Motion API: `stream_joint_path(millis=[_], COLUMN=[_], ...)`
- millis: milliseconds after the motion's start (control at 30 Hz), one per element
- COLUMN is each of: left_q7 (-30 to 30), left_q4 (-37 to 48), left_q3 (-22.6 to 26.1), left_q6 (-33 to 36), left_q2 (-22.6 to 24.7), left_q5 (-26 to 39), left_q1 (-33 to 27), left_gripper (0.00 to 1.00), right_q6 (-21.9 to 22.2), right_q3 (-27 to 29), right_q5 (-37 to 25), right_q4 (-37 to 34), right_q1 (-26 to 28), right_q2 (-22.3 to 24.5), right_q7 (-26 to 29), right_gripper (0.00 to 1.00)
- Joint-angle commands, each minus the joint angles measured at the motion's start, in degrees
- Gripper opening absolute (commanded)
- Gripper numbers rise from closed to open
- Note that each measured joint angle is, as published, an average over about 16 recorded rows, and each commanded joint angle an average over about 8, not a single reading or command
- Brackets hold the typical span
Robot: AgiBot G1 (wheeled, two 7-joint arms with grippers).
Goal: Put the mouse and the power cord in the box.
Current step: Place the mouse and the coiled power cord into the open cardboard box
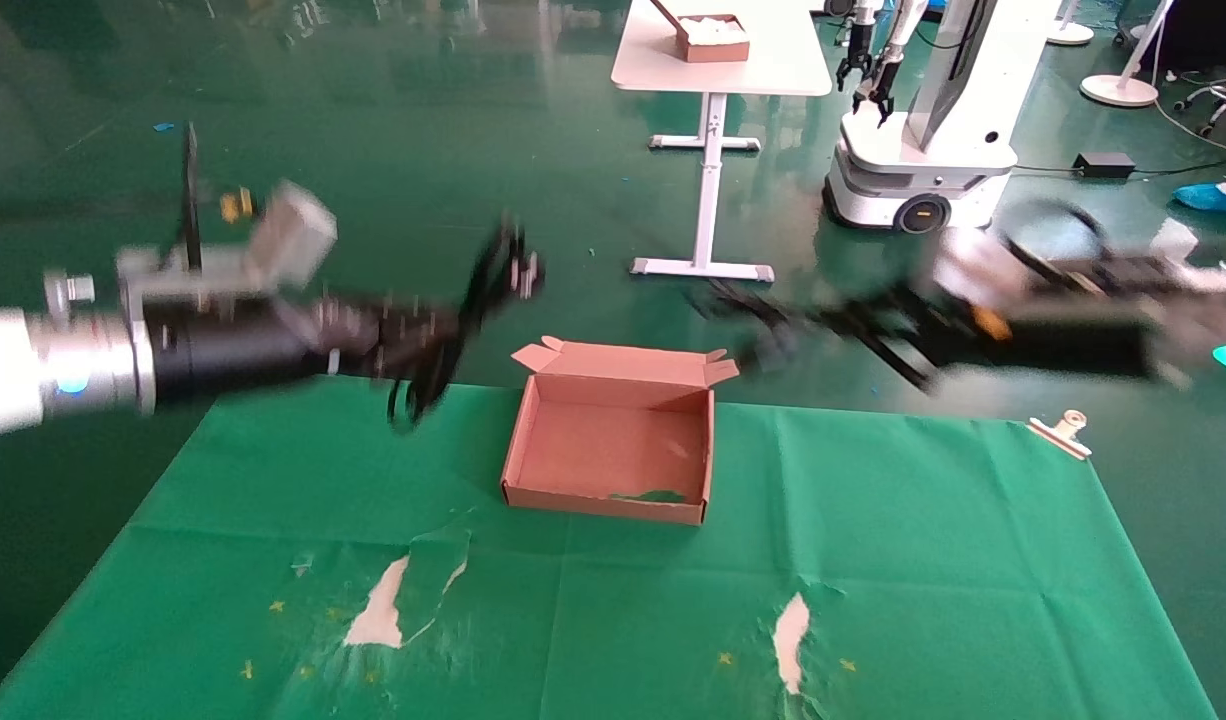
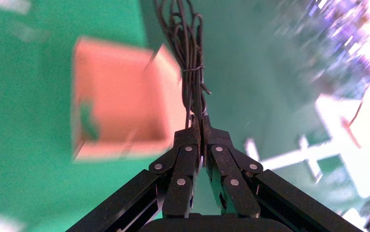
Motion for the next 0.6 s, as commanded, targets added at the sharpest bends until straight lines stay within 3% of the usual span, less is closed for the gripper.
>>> stream_joint_path(millis=[33,200,333,433,600], left_q7=[-1.53,-3.3,-3.48,-3.32,-2.6], left_q4=[-0.08,0.7,1.04,1.28,1.74], left_q3=[-0.94,-2.35,-1.97,-1.23,-0.08], left_q6=[-1.79,-4.32,-2.39,0.59,4.97], left_q2=[1.26,1.58,0.17,-1.38,-3.16], left_q5=[-1.36,-3.42,-2.86,-1.76,-0.03], left_q1=[-1.77,-3.04,-3.23,-3.03,-2.21], left_gripper=[0.0,0.0,0.0,0.0,0.0], right_q6=[0.91,14.01,24.18,26.98,26.48], right_q3=[0.59,1.19,1.12,0.8,-0.2], right_q5=[0.87,1.57,1.36,0.95,0.18], right_q4=[0.35,-2.17,-4.07,-3.68,0.28], right_q1=[1.42,-1.32,-5.67,-8.8,-10.83], right_q2=[-2.55,-10.34,-15.03,-16.73,-17.33], right_q7=[1.06,-0.14,-0.66,-0.82,-1.27], right_gripper=[0.0,0.0,0.0,0.0,0.0])
